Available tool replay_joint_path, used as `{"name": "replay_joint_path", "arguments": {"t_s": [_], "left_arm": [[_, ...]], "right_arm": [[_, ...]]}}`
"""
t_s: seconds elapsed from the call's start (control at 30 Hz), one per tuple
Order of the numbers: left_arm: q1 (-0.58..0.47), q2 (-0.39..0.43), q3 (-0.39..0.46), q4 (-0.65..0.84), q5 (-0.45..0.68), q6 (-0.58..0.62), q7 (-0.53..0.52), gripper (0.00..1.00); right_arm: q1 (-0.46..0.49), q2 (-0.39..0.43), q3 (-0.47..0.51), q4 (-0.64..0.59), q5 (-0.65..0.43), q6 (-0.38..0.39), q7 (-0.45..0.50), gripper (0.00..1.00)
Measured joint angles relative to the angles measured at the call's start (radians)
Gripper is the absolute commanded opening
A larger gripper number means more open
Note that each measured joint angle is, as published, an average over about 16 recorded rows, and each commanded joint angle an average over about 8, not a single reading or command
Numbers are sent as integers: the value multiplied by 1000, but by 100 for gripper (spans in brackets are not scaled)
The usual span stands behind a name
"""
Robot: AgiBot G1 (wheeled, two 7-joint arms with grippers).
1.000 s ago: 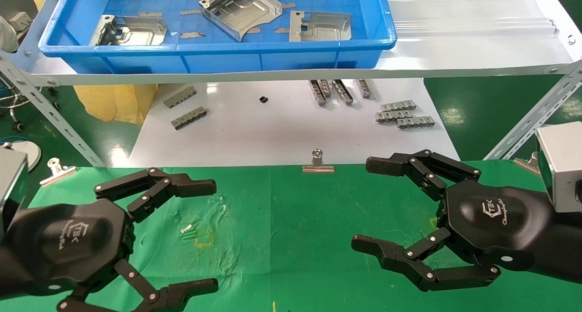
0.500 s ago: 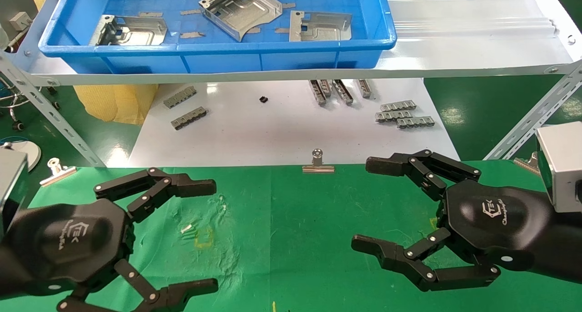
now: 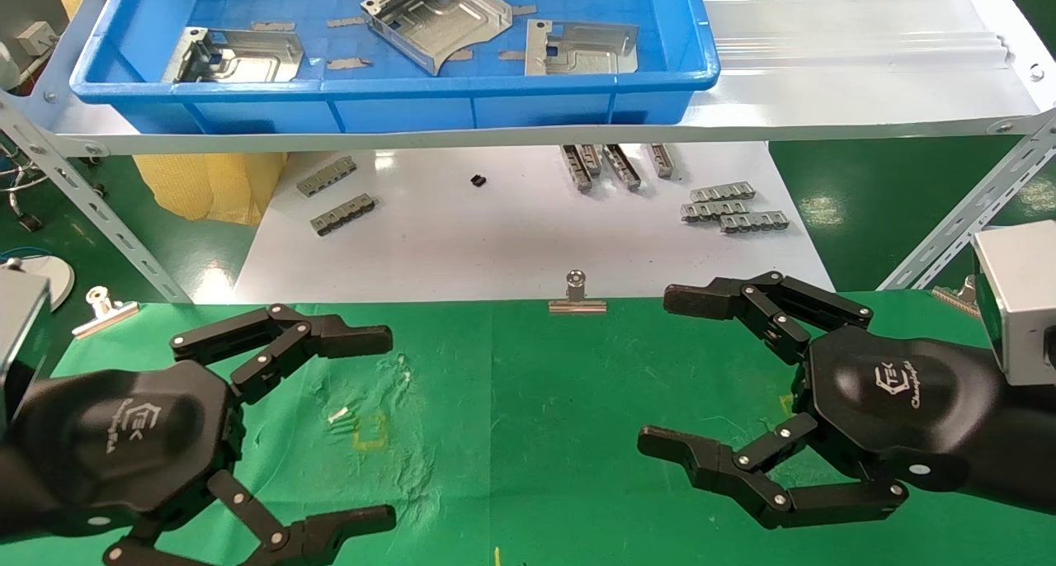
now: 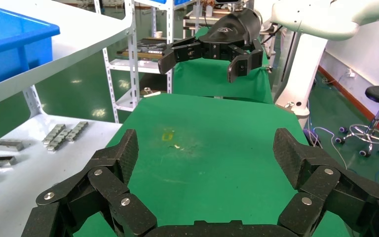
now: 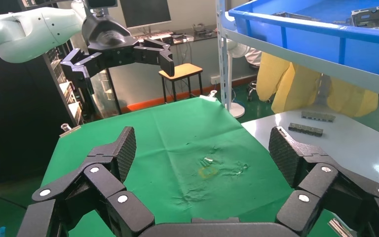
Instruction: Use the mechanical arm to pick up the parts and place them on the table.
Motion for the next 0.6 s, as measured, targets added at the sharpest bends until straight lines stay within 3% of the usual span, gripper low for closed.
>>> {"name": "replay_joint_path", "arguments": {"t_s": [0.2, 0.47, 0.6], "left_arm": [[0, 0, 0, 0, 0, 0, 0, 100], [0, 0, 0, 0, 0, 0, 0, 100], [0, 0, 0, 0, 0, 0, 0, 100]], "right_arm": [[0, 0, 0, 0, 0, 0, 0, 100], [0, 0, 0, 0, 0, 0, 0, 1], [0, 0, 0, 0, 0, 0, 0, 0]]}}
